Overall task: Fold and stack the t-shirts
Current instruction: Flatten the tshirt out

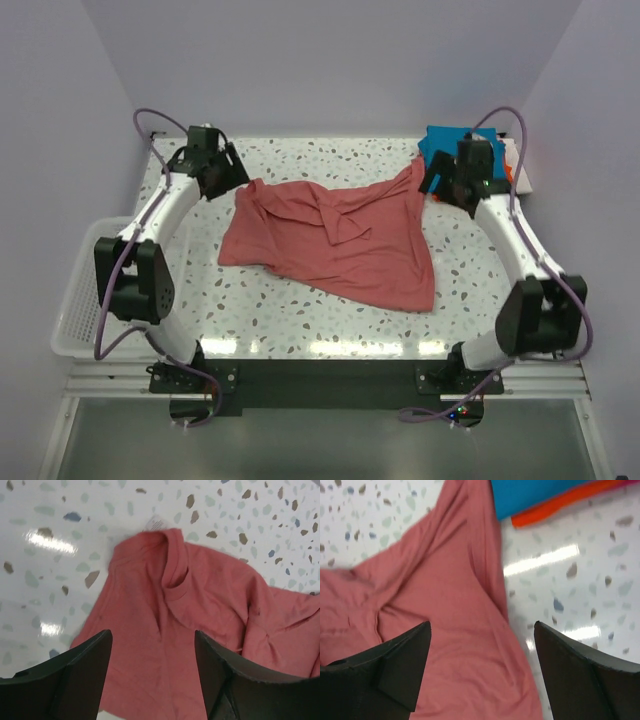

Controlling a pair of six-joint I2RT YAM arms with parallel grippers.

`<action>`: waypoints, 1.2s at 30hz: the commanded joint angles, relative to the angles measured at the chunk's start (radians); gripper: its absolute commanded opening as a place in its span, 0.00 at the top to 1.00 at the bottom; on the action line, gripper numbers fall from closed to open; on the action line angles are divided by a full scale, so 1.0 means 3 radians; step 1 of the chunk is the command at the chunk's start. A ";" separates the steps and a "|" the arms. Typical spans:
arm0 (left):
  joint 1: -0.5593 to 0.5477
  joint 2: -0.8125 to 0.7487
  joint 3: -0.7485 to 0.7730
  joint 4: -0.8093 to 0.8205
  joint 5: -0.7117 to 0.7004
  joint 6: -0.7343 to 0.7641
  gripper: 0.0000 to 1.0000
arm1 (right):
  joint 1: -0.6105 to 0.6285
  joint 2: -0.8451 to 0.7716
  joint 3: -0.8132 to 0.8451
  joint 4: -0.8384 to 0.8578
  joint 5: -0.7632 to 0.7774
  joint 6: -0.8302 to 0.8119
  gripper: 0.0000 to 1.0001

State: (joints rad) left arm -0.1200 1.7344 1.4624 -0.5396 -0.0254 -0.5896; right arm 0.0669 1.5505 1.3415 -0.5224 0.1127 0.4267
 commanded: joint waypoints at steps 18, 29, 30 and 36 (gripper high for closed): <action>0.0001 -0.1154 -0.2119 0.0203 -0.0662 -0.0734 0.39 | 0.0390 -0.1968 -0.2349 -0.0247 -0.0074 0.0751 0.27; -0.0009 -0.0750 -0.2139 0.0382 -0.0667 -0.0765 0.40 | 0.0395 -0.1829 -0.2431 -0.0723 -0.0166 0.0904 0.29; -0.0009 -0.0735 -0.2149 0.0392 -0.0667 -0.0760 0.41 | 0.0390 -0.1819 -0.2431 -0.0759 -0.0161 0.0899 0.29; -0.0014 -0.0724 -0.2200 0.0449 -0.0626 -0.0735 0.53 | 0.0390 -0.1819 -0.2554 -0.0836 -0.0268 0.0965 0.31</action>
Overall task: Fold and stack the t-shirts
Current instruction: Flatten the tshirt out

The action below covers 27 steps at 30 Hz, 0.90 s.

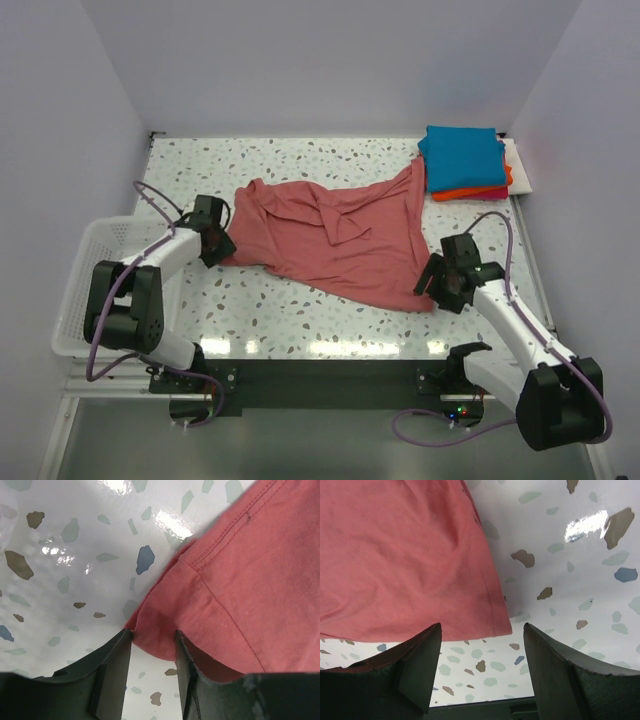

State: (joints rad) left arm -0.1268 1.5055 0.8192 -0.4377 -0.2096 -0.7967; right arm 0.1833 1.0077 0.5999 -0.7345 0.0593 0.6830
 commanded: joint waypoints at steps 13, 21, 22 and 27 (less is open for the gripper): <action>0.0009 0.0008 0.0091 0.0074 0.0070 0.0094 1.00 | 0.0003 0.0425 -0.0221 0.0434 -0.0392 0.0173 0.81; 0.0009 -0.0420 0.0516 -0.0187 0.0075 0.0421 1.00 | -0.0003 0.0308 0.0505 0.0097 -0.0280 -0.0068 1.00; 0.0009 -0.0487 0.0597 -0.0263 0.0060 0.0482 1.00 | -0.0018 0.0242 0.0582 0.0051 -0.0254 -0.0118 1.00; 0.0014 -0.0957 0.0879 -0.0509 0.0029 0.0626 1.00 | -0.0130 0.0067 0.1170 -0.0250 -0.0208 -0.0287 1.00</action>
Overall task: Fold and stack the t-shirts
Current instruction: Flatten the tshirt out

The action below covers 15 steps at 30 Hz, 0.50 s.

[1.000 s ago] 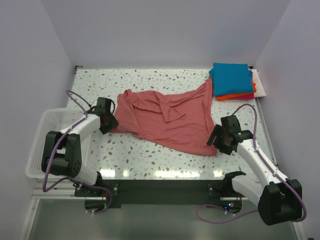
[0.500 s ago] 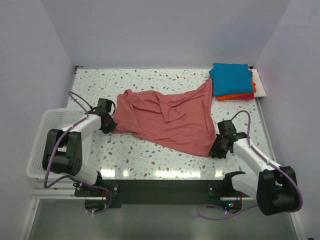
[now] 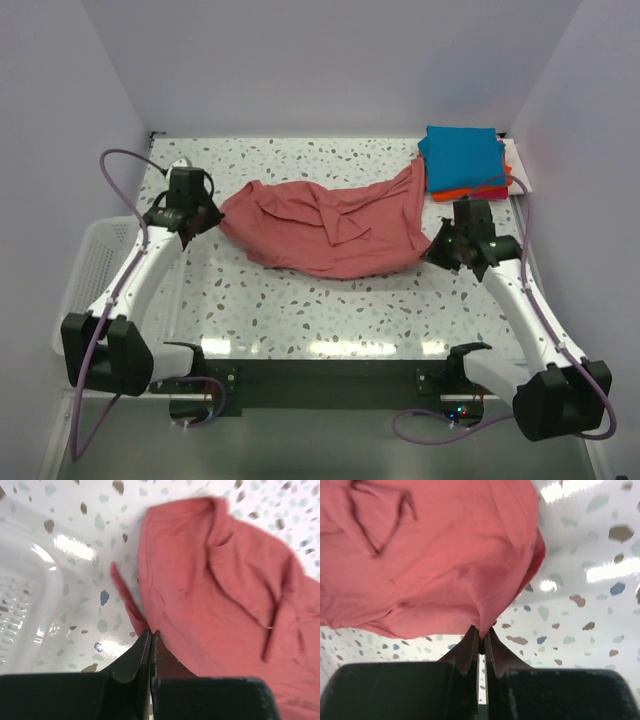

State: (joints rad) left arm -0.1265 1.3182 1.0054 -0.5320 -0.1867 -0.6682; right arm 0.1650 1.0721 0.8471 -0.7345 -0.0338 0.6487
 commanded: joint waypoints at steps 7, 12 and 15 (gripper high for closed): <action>0.0012 -0.0983 0.1029 -0.0588 0.0055 0.0315 1.00 | -0.0080 -0.0414 0.1382 -0.0583 0.0220 -0.0398 1.00; 0.0012 -0.1259 0.1756 -0.0778 0.0106 0.0330 1.00 | -0.0080 -0.0455 0.2125 -0.0895 0.0266 -0.0541 1.00; 0.0012 -0.1270 0.2201 -0.0834 0.0162 0.0300 1.00 | -0.0080 -0.0429 0.2565 -0.0977 0.0210 -0.0572 1.00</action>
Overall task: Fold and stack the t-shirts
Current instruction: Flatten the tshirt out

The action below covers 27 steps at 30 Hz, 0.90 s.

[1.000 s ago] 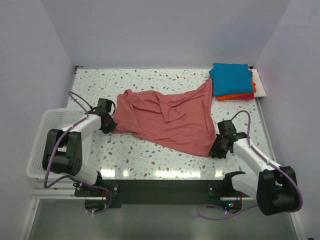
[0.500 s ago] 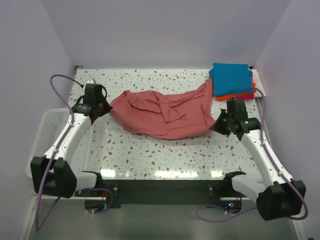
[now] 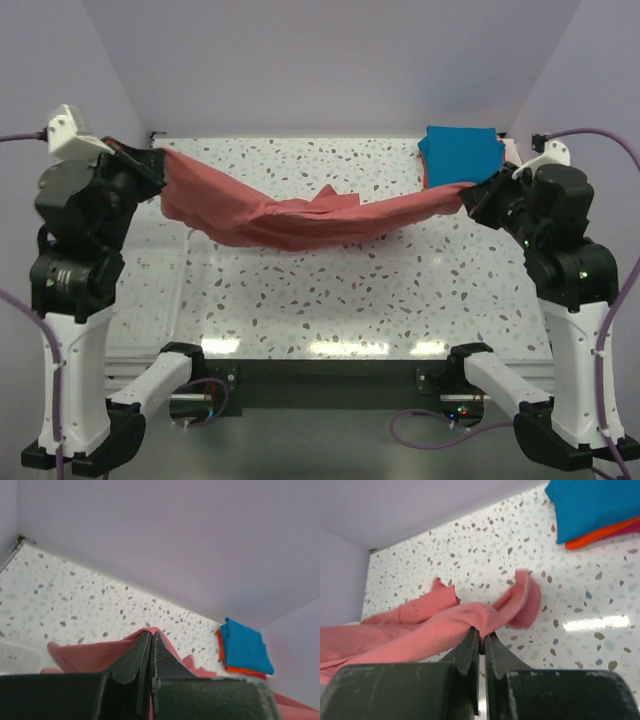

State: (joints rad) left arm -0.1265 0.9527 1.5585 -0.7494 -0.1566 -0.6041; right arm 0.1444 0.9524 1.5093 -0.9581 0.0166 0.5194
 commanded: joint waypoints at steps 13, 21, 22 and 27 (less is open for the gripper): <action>0.0012 0.0683 0.0420 0.0800 0.0246 -0.0303 1.00 | -0.0016 0.1364 0.1161 0.0759 -0.0632 -0.0208 1.00; 0.0212 0.1885 0.1076 0.1695 0.0806 -0.0389 1.00 | -0.0134 0.2694 0.2476 0.1307 -0.0945 -0.0085 1.00; 0.0242 0.2170 0.1276 0.1705 0.0899 -0.0405 1.00 | -0.0144 0.2812 0.2713 0.1266 -0.0960 -0.0080 1.00; 0.0370 0.2781 0.2779 0.1521 0.1186 -0.0456 1.00 | -0.0302 0.3141 0.3600 0.1275 -0.1001 0.0027 1.00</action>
State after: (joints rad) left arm -0.0433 1.8217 2.1414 -0.4183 0.1043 -0.7147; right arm 0.0921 1.9766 2.4351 -0.6903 -0.2363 0.4946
